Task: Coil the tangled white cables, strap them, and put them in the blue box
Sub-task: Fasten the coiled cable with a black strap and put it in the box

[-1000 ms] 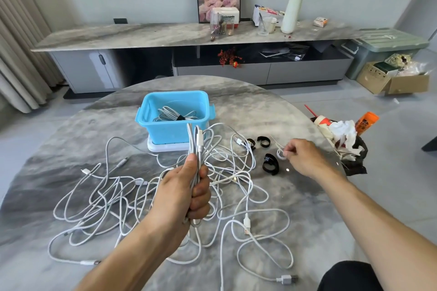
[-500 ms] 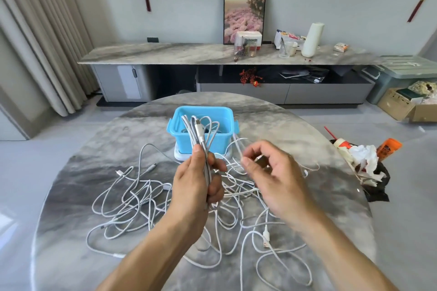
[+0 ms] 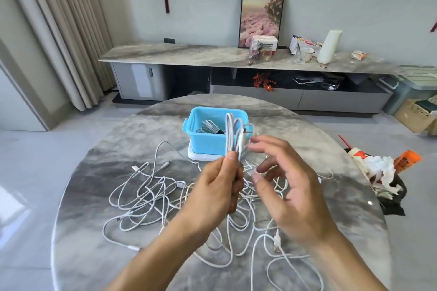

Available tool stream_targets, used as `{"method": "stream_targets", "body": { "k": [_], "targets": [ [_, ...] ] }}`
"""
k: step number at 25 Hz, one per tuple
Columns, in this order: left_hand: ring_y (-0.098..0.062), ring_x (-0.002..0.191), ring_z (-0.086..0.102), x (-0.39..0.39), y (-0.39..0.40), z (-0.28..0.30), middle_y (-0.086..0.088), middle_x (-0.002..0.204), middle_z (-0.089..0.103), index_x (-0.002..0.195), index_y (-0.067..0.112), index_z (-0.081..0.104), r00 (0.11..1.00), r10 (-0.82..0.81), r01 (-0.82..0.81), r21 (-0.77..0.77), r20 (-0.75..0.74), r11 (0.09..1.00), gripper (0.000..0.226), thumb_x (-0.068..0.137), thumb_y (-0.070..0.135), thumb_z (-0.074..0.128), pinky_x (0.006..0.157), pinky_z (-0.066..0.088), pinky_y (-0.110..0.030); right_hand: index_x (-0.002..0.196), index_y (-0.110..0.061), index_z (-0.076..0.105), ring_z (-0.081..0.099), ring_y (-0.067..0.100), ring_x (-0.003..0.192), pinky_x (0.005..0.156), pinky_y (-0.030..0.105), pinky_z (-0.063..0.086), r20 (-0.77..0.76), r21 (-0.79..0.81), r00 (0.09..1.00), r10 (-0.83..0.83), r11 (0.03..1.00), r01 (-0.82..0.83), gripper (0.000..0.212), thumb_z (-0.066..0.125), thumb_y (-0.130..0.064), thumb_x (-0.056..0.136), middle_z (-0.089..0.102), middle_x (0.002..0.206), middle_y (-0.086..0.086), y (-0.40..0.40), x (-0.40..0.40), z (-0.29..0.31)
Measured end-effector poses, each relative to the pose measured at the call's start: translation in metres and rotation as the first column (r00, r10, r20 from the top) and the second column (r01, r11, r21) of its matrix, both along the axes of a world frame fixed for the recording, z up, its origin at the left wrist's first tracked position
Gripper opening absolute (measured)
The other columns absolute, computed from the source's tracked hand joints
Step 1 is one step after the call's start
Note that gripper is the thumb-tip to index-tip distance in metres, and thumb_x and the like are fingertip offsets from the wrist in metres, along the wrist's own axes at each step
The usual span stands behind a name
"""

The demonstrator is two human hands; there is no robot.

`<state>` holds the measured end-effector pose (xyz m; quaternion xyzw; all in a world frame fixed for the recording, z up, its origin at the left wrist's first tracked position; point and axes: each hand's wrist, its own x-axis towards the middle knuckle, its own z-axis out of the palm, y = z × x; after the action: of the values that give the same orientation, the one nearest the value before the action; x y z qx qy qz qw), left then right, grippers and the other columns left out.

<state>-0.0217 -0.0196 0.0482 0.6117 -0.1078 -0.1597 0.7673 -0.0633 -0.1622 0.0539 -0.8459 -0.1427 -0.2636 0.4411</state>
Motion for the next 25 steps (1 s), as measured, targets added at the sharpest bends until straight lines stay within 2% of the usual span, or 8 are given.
{"method": "stream_targets", "body": {
  "k": [4, 8, 10, 12, 15, 18, 22, 25],
  "targets": [
    [-0.008, 0.043, 0.023, 0.0, -0.006, -0.007, 0.004, 0.054, 0.03, 0.079, 0.009, 0.046, 0.998, -0.047, 0.041, 0.105, 0.05, 0.994, 0.039, 0.103, 0.038, 0.034, 0.039, 0.022, -0.018, 0.109, -0.028, 0.064, 0.061, 0.011, 0.064, 0.064, 0.02, 0.048, -0.056, -0.067, 0.995, -0.081, 0.995, 0.077, 0.03, 0.07, -0.017, 0.081, 0.061, 0.092, -0.031, -0.006, 0.004, -0.006],
    [-0.007, 0.043, 0.024, 0.001, -0.01, -0.012, 0.012, 0.051, 0.031, 0.07, 0.015, 0.04, 0.99, -0.06, 0.039, 0.16, 0.13, 0.986, 0.04, 0.102, 0.038, 0.035, 0.041, 0.022, -0.021, 0.099, -0.024, 0.058, 0.061, 0.009, 0.084, 0.074, 0.017, 0.047, -0.01, -0.044, 0.971, -0.238, 0.971, 0.237, 0.023, 0.073, -0.027, 0.081, 0.058, 0.101, -0.014, -0.004, 0.0, -0.011],
    [-0.006, 0.044, 0.027, 0.004, -0.009, -0.014, 0.014, 0.051, 0.033, 0.07, 0.016, 0.043, 0.981, -0.047, 0.008, 0.205, 0.188, 0.979, 0.039, 0.099, 0.042, 0.037, 0.044, 0.024, -0.02, 0.091, -0.022, 0.06, 0.064, 0.01, 0.076, 0.076, 0.033, 0.053, -0.286, 0.089, 0.953, -0.102, 0.987, 0.133, 0.014, 0.072, -0.028, 0.088, 0.068, 0.087, -0.006, 0.0, 0.002, -0.01],
    [-0.005, 0.045, 0.029, 0.007, -0.008, -0.016, 0.014, 0.051, 0.036, 0.068, 0.014, 0.044, 0.972, -0.046, -0.013, 0.246, 0.231, 0.969, 0.042, 0.094, 0.048, 0.038, 0.046, 0.026, -0.019, 0.083, -0.012, 0.064, 0.059, 0.02, 0.054, 0.06, 0.046, 0.054, -0.515, 0.356, 0.849, 0.12, 0.93, 0.085, 0.016, 0.069, -0.024, 0.092, 0.067, 0.065, 0.003, 0.0, 0.003, -0.008],
    [-0.006, 0.045, 0.032, 0.008, -0.007, -0.02, 0.01, 0.053, 0.04, 0.07, 0.006, 0.045, 0.96, -0.068, -0.013, 0.283, 0.272, 0.959, 0.048, 0.096, 0.046, 0.036, 0.047, 0.028, -0.018, 0.08, -0.009, 0.069, 0.031, 0.009, 0.037, 0.038, 0.02, 0.026, -0.67, 0.503, 0.696, 0.26, 0.848, 0.167, 0.02, 0.065, -0.023, 0.093, 0.044, 0.053, 0.002, -0.01, 0.004, -0.001],
    [-0.005, 0.045, 0.037, 0.007, -0.007, -0.02, 0.008, 0.055, 0.047, 0.068, 0.014, 0.049, 0.954, -0.082, -0.016, 0.322, 0.289, 0.947, 0.045, 0.097, 0.046, 0.035, 0.048, 0.031, -0.018, 0.089, 0.0, 0.07, 0.024, 0.006, 0.041, 0.038, 0.018, 0.016, -0.744, 0.463, 0.595, 0.305, 0.877, 0.13, 0.024, 0.065, -0.023, 0.092, 0.041, 0.052, -0.001, -0.018, 0.002, 0.0],
    [-0.01, 0.048, 0.048, 0.008, -0.004, -0.015, 0.004, 0.062, 0.059, 0.07, 0.025, 0.057, 0.95, 0.025, -0.131, 0.323, 0.311, 0.937, 0.043, 0.094, 0.052, 0.033, 0.052, 0.037, -0.023, 0.076, -0.013, 0.073, 0.034, 0.006, 0.044, 0.04, 0.013, 0.025, -0.635, 0.394, 0.738, 0.226, 0.917, 0.058, 0.016, 0.066, -0.017, 0.09, 0.051, 0.055, 0.002, -0.033, 0.001, 0.008],
    [-0.021, 0.05, 0.054, 0.012, 0.001, -0.012, -0.001, 0.059, 0.057, 0.071, 0.012, 0.05, 0.979, 0.042, -0.101, 0.296, 0.2, 0.95, 0.048, 0.102, 0.043, 0.032, 0.055, 0.047, -0.033, 0.083, -0.013, 0.073, 0.04, 0.011, 0.05, 0.046, 0.017, 0.033, -0.301, 0.634, 0.873, 0.382, 0.764, -0.116, 0.023, 0.077, -0.036, 0.079, 0.059, 0.066, 0.008, -0.043, -0.003, 0.016]
  ]
}}
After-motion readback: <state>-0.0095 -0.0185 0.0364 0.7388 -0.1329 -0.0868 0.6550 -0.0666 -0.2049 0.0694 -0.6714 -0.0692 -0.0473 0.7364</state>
